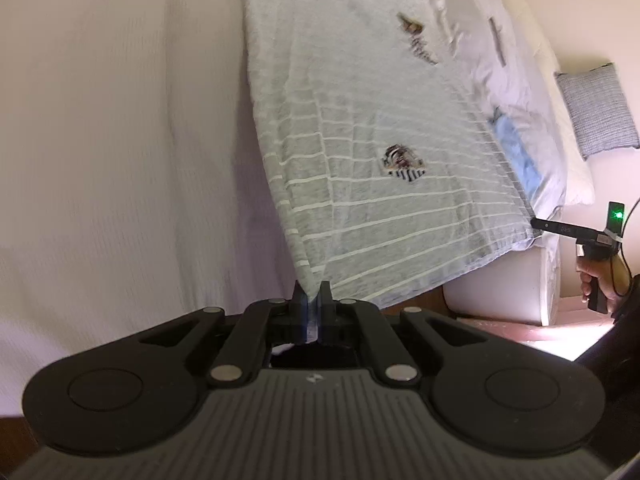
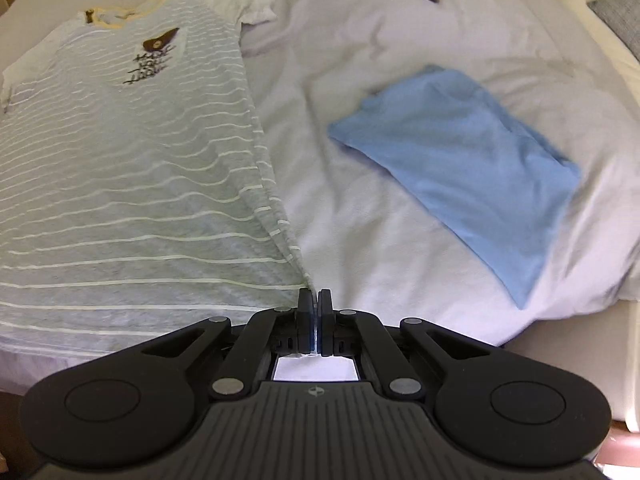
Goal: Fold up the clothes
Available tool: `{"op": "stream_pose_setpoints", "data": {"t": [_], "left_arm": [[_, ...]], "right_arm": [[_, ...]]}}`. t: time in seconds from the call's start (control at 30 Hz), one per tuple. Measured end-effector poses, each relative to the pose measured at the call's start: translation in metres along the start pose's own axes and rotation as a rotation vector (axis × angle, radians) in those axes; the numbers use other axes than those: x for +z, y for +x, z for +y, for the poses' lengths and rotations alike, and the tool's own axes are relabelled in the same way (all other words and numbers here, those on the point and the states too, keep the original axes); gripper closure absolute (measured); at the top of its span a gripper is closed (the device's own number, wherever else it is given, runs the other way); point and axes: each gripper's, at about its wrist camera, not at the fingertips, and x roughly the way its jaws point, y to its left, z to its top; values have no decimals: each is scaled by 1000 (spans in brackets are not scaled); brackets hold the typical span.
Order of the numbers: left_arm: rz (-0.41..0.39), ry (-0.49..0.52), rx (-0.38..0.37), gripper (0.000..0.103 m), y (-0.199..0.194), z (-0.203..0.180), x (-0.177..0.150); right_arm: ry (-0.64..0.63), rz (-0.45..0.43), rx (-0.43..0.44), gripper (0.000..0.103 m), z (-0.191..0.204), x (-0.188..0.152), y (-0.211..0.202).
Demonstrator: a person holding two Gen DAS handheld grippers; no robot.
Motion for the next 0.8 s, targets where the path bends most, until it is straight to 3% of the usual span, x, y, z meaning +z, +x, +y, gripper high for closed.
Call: {"op": "stream_pose_setpoints", "data": {"t": [0.27, 0.33, 0.4, 0.63, 0.8], "left_arm": [[137, -12, 144, 97, 48, 4, -11], [161, 17, 196, 94, 41, 4, -17], [166, 39, 239, 89, 29, 5, -19], [-43, 37, 334, 75, -19, -3, 38], [-176, 125, 302, 73, -20, -34, 93]], "right_arm": [[17, 76, -9, 103, -1, -16, 39], [2, 78, -26, 84, 0, -14, 44], [-2, 57, -35, 82, -5, -6, 43], [45, -52, 52, 75, -15, 52, 37], [26, -130, 146, 71, -5, 114, 33]]}}
